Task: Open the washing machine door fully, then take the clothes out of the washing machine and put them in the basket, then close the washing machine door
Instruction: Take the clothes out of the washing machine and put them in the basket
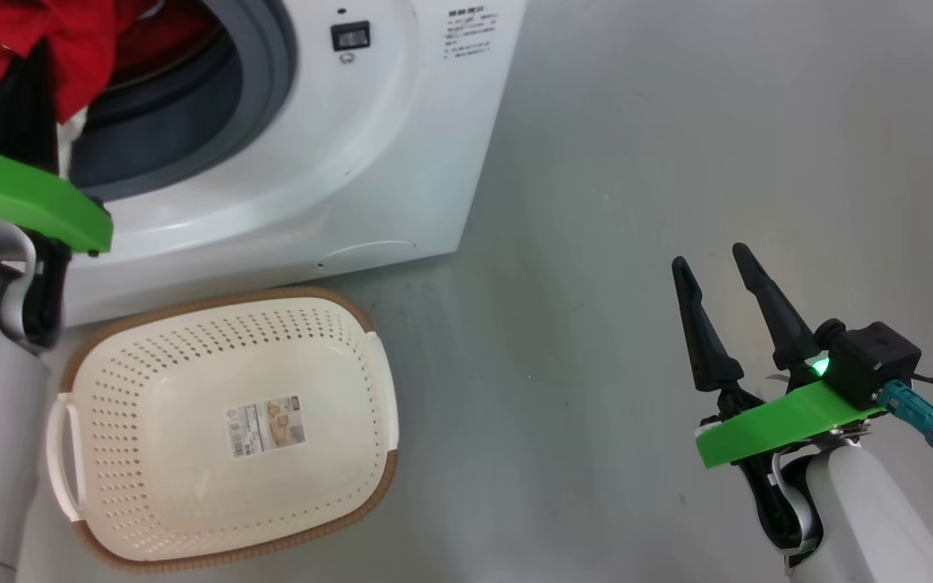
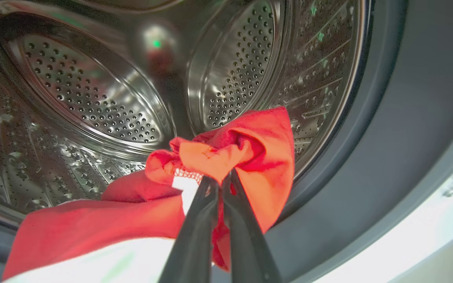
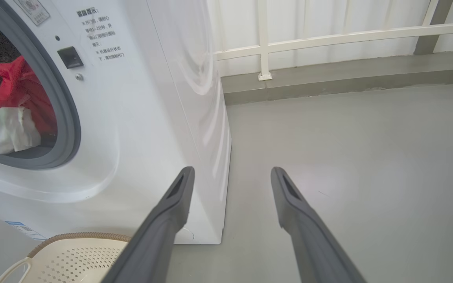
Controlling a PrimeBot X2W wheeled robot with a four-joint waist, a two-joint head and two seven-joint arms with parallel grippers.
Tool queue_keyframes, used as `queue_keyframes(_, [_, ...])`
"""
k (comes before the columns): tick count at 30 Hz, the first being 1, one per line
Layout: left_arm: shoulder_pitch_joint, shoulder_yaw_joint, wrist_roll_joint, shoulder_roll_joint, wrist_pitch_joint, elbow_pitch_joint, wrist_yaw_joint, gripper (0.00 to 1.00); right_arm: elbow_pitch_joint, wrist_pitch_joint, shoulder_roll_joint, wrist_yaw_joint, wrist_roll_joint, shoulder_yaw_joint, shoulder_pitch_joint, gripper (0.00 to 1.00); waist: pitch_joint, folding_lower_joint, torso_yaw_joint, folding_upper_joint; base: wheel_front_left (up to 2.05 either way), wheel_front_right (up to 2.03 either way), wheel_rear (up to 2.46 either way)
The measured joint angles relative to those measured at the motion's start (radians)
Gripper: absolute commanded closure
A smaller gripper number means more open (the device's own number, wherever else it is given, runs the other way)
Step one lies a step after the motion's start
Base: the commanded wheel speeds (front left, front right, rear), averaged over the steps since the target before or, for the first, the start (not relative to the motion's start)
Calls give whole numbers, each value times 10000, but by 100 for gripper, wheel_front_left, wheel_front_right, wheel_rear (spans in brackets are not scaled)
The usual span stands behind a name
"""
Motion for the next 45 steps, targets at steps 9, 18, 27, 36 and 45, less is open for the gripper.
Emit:
queue_keyframes(9, [1233, 1361, 838, -525, 2, -1889, -2, 100, 61, 0, -2, 0, -84, -184, 165, 0, -550, 0, 355, 0, 0, 0, 0])
queue_keyframes(18, [2160, 1929, 1110, -897, -2, -3467, -17, 100, 125, 0, 0, 0, -86, -230, 438, 0, -977, 0, 579, 0, 0, 0, 0])
queue_keyframes(27, [3345, 2311, 1106, -1080, -2, -5388, -17, 100, 134, 0, 0, 0, -134, -295, 766, 0, -1307, 0, 794, 0, 0, 0, 0])
queue_keyframes(36, [4473, 2654, 1158, -1244, -75, -7476, -17, 100, 144, 0, -2, 0, -261, -359, 864, 0, -1558, 0, 1031, 0, 0, 0, 0])
queue_keyframes(45, [5538, 2874, 1183, -1490, -82, -9388, -17, 100, 136, 0, -23, 0, -261, -387, 1052, 0, -1706, 0, 1203, 0, 0, 0, 0])
